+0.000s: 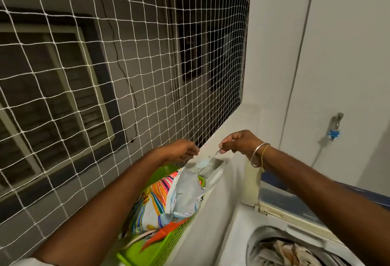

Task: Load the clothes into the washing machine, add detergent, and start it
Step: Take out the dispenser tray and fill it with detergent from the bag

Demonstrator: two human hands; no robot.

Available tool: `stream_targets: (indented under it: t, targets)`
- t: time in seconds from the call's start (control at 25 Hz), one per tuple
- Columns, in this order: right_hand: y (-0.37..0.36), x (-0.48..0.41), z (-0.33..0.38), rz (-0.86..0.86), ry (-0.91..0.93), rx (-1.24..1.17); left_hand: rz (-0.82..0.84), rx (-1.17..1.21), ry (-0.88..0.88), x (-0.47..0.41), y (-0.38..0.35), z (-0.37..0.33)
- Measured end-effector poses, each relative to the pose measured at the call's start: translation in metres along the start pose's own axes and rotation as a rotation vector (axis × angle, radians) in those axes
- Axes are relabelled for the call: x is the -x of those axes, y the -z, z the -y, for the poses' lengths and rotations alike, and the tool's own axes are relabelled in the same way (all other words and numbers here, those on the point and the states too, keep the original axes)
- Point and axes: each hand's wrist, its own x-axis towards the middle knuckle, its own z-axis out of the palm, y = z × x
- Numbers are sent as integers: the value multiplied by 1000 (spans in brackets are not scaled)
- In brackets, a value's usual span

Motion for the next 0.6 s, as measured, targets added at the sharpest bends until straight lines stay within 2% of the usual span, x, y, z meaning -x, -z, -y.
stream_targets:
  t: [0.32,0.6]
  targets:
    - [2,-50,-39,-1,-112,94,69,14,63,-44,7,14]
    - [-7,-73,-67,17,-108,228,136,-29,132,-48,6,26]
